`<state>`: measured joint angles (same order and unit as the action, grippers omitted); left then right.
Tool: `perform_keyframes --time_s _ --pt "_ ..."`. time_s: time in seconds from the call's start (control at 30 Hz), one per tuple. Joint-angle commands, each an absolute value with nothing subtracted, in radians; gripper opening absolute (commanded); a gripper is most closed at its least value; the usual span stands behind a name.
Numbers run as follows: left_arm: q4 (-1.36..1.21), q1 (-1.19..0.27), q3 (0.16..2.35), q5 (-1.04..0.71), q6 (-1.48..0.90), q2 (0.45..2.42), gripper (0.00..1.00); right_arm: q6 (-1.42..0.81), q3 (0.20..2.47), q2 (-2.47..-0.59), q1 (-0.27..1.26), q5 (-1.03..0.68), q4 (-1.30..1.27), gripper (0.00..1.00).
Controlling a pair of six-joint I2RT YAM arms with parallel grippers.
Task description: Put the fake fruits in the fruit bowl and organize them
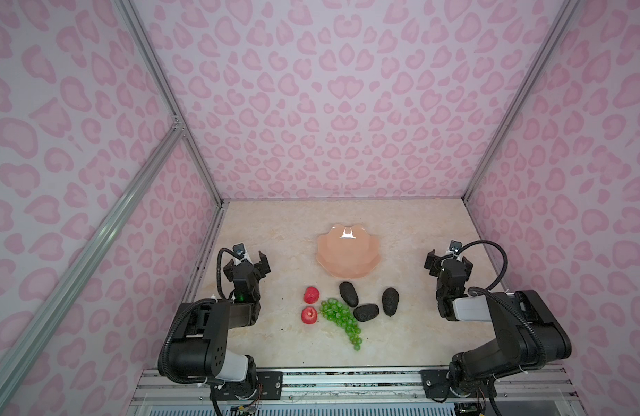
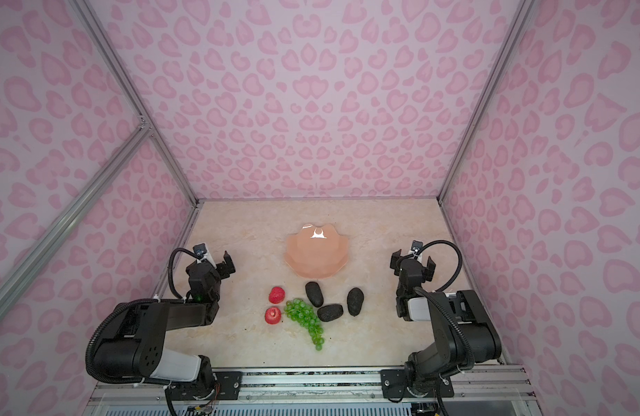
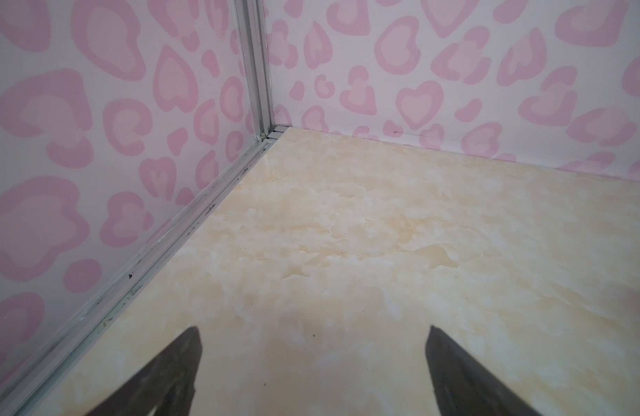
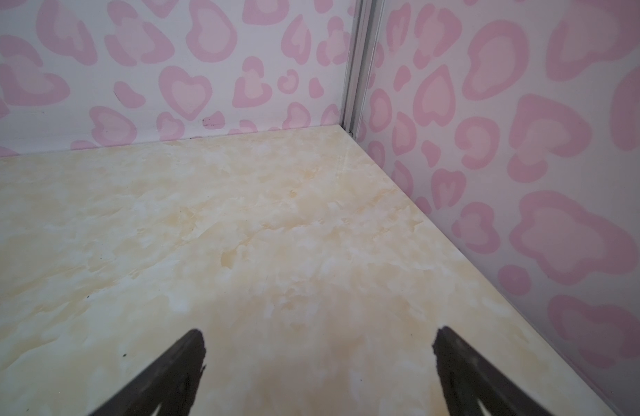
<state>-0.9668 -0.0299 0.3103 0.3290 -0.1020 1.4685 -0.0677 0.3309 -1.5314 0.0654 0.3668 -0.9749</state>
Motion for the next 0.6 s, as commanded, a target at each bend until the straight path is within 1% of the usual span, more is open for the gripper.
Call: perform_keyframes --time_s 0.0,0.43,0.5,0.57 --pt "-0.997 -0.028 0.318 0.324 -0.097 1.469 0.98 -0.070 0.331 -1.534 0.067 0.382 -0.983 1.00" --pt "-1.011 -0.028 0.309 0.333 -0.096 1.463 0.98 -0.044 0.332 -1.505 0.087 0.390 -0.963 1.00" --pt "-0.942 -0.026 0.334 0.323 -0.094 1.429 0.98 -0.025 0.312 -1.495 0.115 0.429 -0.997 1.00" --pt "-0.662 -0.030 0.447 0.353 -0.114 1.365 0.97 0.000 0.293 -1.488 0.127 0.457 -1.071 1.00"
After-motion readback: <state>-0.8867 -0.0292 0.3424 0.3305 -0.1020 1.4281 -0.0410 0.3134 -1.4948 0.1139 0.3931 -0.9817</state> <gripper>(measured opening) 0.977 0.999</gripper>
